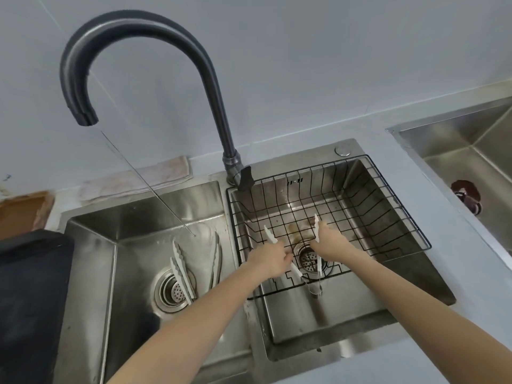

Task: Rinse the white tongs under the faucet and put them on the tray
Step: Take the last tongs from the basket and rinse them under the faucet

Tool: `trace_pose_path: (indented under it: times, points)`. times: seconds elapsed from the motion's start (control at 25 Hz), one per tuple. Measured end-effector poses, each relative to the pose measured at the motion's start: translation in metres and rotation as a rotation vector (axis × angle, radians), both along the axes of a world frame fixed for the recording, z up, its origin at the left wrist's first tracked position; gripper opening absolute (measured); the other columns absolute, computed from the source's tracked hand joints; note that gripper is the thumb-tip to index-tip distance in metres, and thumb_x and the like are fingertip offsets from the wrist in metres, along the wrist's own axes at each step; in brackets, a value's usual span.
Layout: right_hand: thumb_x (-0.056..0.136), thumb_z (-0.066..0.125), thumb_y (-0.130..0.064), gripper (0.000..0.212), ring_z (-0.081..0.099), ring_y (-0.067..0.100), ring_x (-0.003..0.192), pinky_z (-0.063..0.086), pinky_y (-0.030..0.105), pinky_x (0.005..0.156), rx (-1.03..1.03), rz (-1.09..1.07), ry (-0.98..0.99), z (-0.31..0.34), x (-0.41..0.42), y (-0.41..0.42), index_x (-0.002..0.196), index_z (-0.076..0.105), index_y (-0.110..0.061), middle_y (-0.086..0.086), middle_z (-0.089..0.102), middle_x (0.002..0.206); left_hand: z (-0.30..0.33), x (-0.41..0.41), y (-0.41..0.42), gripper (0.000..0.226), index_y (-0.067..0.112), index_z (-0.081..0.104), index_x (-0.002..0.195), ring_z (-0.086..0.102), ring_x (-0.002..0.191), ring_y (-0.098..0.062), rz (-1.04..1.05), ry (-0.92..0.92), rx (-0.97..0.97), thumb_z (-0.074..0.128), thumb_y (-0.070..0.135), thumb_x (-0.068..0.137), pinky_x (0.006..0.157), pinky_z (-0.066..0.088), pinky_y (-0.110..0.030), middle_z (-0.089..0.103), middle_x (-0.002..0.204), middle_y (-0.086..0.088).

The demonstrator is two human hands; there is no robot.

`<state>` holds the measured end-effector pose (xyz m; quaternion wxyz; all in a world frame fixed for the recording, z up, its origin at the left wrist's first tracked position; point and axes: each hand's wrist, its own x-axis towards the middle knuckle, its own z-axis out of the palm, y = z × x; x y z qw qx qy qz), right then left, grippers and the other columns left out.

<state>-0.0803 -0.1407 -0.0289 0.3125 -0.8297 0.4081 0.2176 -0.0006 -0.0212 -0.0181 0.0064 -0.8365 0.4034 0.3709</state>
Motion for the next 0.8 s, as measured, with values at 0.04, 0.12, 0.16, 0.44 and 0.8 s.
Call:
trace_pose_path:
  times: [0.04,0.12,0.16,0.44,0.8]
  points:
    - [0.093,0.043,-0.014,0.050,0.052,0.026,0.085,0.036,0.023,0.057,0.006,-0.016,-0.011,-0.001,0.001,0.001,0.138,0.027,0.000,0.023,0.052,0.127,-0.002,-0.001,0.001,0.044,0.009,0.039,0.133,0.058,0.112,-0.032,0.026,0.028,-0.011,0.031,0.034,0.098,0.088,0.047,-0.039,0.060,0.125,-0.016]
    - [0.092,0.042,-0.012,0.048,0.051,0.027,0.085,0.035,0.023,0.053,0.000,-0.036,-0.037,-0.002,0.003,0.003,0.136,0.029,0.001,0.024,0.053,0.124,-0.004,-0.003,0.003,0.045,0.008,0.039,0.134,0.059,0.109,-0.033,0.075,0.073,-0.049,0.032,0.033,0.097,0.088,0.049,-0.040,0.061,0.121,-0.018]
    - [0.092,0.042,-0.012,0.048,0.054,0.030,0.091,0.038,0.024,0.060,-0.013,-0.042,-0.049,-0.001,0.004,0.004,0.136,0.029,0.001,0.025,0.053,0.124,-0.003,-0.004,0.004,0.045,0.007,0.039,0.134,0.059,0.108,-0.033,0.095,0.087,-0.068,0.033,0.032,0.097,0.088,0.049,-0.041,0.062,0.119,-0.019]
    - [0.093,0.043,-0.014,0.056,0.053,0.035,0.115,0.043,0.034,0.081,-0.071,-0.083,-0.210,0.028,0.008,0.021,0.143,0.022,-0.003,0.023,0.048,0.132,0.025,-0.002,0.022,0.050,0.010,0.027,0.143,0.062,0.087,-0.024,0.250,0.132,-0.314,0.038,0.024,0.097,0.077,0.049,-0.033,0.064,0.093,-0.006]
    - [0.090,0.051,-0.014,0.068,0.057,0.031,0.110,0.053,0.041,0.089,0.044,-0.167,-0.560,0.058,0.034,0.092,0.148,0.015,-0.015,0.014,0.039,0.139,0.044,0.025,0.090,0.065,0.016,0.006,0.149,0.064,0.080,-0.017,0.640,0.192,-0.563,0.040,0.011,0.094,0.073,0.049,-0.022,0.054,0.130,-0.025]
